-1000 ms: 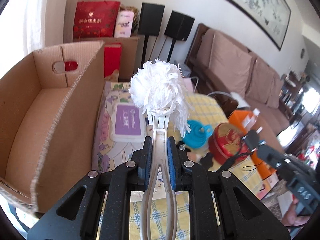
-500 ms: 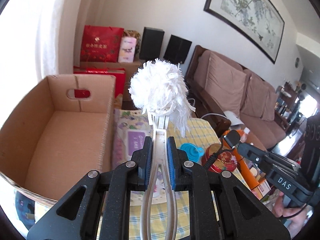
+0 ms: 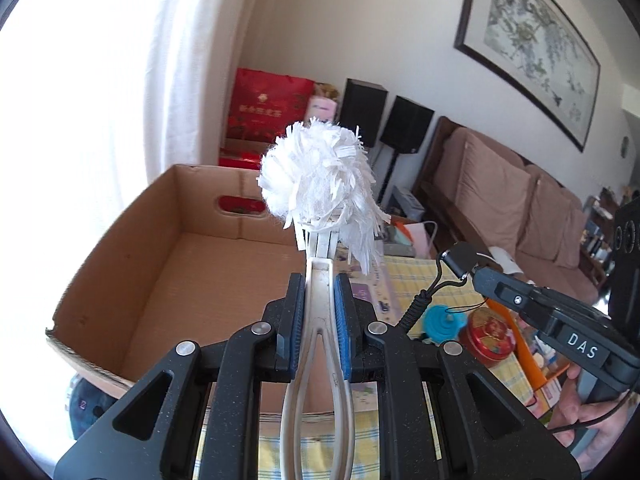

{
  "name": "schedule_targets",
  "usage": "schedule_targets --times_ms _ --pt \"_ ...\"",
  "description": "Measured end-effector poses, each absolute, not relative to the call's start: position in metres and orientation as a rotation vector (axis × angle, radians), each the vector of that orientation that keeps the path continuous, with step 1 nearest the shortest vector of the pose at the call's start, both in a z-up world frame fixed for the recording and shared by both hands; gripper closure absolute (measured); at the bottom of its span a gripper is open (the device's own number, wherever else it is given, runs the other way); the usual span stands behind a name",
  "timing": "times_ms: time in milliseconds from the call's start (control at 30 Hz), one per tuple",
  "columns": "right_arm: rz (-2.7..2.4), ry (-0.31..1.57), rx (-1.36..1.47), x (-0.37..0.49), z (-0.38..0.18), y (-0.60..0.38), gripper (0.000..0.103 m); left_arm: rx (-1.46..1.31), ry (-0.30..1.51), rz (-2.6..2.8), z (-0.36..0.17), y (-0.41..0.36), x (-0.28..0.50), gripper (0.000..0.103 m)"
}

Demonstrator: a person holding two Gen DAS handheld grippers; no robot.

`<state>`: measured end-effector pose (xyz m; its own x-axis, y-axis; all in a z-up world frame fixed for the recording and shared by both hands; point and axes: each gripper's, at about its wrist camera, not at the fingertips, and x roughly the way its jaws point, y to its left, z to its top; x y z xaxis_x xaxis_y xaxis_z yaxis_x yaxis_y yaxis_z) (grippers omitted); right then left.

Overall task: Organize objects
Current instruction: 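Carry duster and fob into the cardboard box and open both grippers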

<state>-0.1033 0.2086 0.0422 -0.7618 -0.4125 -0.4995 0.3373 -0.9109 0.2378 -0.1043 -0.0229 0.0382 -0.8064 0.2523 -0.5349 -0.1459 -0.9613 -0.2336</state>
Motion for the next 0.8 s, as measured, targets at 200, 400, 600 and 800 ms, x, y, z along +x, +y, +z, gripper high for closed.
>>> schedule_targets --times_ms 200,400,600,800 --pt "-2.555 -0.164 0.786 -0.116 0.042 0.167 0.095 -0.885 -0.269 2.792 0.03 -0.055 -0.109 0.089" --pt "-2.517 -0.137 0.802 -0.127 0.038 0.135 0.095 -0.918 -0.275 2.828 0.017 -0.079 -0.116 0.089" --pt "-2.475 -0.104 0.865 -0.138 0.016 0.107 0.095 -0.985 -0.253 2.851 0.0 -0.094 -0.128 0.089" --pt "-2.434 -0.061 0.92 -0.141 -0.003 0.087 0.095 -1.058 -0.248 2.861 -0.018 -0.109 -0.137 0.089"
